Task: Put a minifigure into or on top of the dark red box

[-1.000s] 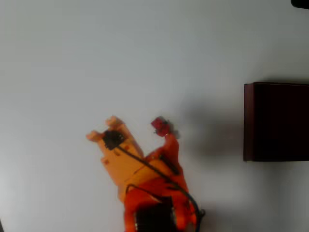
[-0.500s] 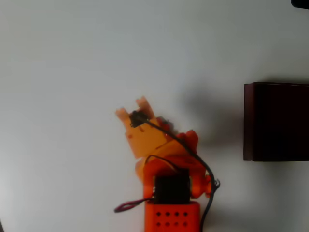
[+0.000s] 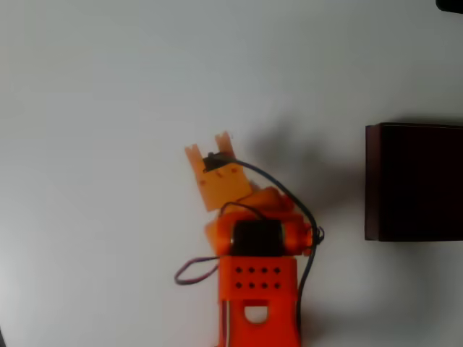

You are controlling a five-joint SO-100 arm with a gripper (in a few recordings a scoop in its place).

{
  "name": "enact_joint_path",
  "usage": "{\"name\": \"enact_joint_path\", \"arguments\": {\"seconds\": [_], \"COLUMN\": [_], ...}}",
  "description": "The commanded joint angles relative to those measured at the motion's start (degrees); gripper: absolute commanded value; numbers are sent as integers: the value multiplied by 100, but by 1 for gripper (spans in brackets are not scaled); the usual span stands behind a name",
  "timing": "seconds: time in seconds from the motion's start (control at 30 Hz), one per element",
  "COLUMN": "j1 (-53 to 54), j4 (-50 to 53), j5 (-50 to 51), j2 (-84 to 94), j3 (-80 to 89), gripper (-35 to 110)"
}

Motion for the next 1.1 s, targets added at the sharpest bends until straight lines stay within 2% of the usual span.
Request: {"name": "enact_joint_path", "arguments": {"seconds": [0.0, 0.43, 1.07], "j1": [-53, -44, -580], "j4": [53, -167, -316], "j5": [88, 79, -123], "j2": [-70, -738, -1547], "j3": [-202, -510, -1020], "gripper": [33, 33, 32]}}
